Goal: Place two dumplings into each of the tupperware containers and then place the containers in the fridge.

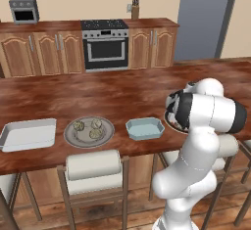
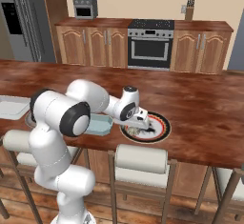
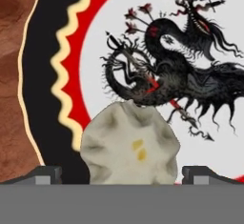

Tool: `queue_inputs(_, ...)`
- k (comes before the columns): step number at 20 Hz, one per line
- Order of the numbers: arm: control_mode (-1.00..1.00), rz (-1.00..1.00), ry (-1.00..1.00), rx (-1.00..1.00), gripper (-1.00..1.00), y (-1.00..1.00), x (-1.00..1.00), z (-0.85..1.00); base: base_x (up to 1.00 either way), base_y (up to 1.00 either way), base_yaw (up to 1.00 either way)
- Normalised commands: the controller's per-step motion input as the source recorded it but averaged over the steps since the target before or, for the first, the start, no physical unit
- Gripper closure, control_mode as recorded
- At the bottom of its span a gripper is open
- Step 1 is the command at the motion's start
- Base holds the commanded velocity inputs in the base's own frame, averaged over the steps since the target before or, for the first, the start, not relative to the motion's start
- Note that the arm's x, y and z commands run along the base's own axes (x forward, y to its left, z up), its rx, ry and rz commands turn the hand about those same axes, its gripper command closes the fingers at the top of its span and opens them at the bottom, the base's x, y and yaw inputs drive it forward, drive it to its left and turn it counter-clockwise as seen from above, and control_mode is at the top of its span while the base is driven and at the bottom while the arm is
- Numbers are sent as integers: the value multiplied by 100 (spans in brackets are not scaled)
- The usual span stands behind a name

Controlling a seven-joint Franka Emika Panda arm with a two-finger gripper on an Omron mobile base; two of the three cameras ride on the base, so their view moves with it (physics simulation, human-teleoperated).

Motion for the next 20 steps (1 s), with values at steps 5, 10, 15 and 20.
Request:
queue_inputs(5,-100,0,6,1,-100,-2,0,-13,0,0,0)
queue_inputs(10,-100,0,2,2,-100,-4,0,-13,0,0,0)
queue_inputs(15,-100,0,2,0,-100,0,0,-10,0,0,0)
queue_inputs(20,-100,0,2,0,100,0,0,-5,0,0,0)
